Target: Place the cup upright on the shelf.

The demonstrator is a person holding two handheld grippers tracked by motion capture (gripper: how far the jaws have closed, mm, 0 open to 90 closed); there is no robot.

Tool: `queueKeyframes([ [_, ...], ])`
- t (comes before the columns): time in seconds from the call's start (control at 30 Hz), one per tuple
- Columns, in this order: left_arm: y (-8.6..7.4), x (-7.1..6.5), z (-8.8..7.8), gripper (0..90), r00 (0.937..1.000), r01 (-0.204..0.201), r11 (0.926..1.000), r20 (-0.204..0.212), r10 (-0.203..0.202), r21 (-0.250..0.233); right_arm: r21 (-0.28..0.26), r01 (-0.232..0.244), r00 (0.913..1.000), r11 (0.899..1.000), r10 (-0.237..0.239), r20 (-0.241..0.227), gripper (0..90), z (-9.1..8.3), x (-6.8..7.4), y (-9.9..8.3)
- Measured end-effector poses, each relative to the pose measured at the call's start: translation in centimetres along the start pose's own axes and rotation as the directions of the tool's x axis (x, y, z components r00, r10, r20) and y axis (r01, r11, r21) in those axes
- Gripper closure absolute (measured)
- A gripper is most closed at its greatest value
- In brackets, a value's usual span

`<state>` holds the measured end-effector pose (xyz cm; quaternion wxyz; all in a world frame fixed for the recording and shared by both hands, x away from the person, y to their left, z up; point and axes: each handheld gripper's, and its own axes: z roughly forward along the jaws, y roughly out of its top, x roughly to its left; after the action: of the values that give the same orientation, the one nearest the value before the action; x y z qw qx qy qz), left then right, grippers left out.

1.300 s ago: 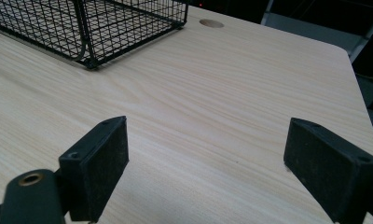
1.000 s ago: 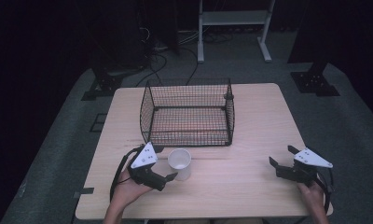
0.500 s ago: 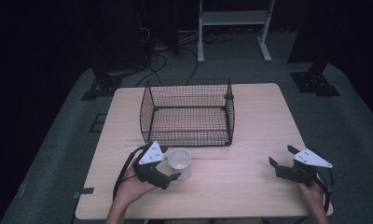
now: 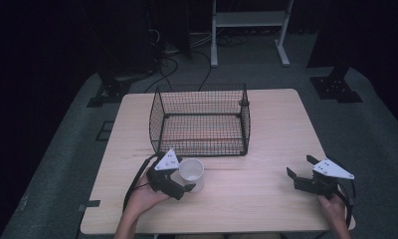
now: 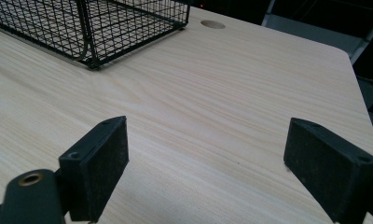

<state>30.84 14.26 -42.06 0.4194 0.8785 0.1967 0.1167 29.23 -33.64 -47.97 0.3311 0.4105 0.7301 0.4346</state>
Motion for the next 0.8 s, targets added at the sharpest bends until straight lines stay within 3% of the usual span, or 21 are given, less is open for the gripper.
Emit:
queueKeyframes([
  [0.8,0.0,0.5,2.5,8.2,0.9989,-0.007,0.9979,0.046,0.004,0.064,0.000,0.004,1.0000,1.000,-0.004,-0.001,13.1,0.0,0.0,0.0],
])
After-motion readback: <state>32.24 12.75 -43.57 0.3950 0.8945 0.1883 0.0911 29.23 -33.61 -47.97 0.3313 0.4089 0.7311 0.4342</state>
